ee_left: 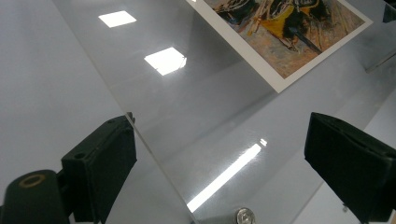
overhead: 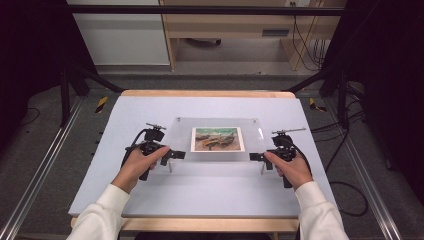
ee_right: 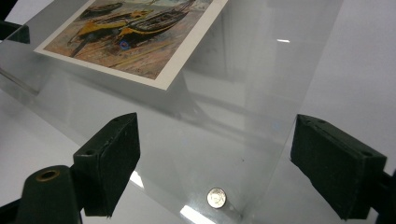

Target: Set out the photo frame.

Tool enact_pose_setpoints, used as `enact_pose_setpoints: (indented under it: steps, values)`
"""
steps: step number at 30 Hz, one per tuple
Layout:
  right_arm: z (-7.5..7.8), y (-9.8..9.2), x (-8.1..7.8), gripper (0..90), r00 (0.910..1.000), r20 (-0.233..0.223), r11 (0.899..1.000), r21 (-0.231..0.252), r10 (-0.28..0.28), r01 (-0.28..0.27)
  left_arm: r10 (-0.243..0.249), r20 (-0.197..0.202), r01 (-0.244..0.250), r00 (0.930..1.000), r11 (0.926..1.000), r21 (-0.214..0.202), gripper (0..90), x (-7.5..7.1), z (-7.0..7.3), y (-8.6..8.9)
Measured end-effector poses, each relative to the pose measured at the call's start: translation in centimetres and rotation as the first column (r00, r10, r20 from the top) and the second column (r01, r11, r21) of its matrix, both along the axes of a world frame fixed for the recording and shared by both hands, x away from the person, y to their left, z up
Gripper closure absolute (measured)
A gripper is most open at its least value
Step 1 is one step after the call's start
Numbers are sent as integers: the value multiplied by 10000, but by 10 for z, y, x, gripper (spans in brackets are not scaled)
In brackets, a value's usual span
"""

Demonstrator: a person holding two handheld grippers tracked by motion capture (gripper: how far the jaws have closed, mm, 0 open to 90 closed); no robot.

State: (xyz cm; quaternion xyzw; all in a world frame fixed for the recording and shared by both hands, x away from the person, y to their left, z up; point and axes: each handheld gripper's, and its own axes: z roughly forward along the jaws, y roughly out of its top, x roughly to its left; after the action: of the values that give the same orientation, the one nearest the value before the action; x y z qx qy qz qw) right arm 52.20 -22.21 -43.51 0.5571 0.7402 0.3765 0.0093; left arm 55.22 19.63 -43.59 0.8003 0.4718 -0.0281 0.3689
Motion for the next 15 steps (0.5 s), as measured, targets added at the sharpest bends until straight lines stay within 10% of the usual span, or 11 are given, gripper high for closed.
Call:
enact_pose_setpoints:
  steps: [15]
  values:
    - [-1, 1, -1, 179, 9999, 116, 10000, 33, 67, -68, 9, 67, -10, 10000, 9999, 137, 90, -1, 0, 0]
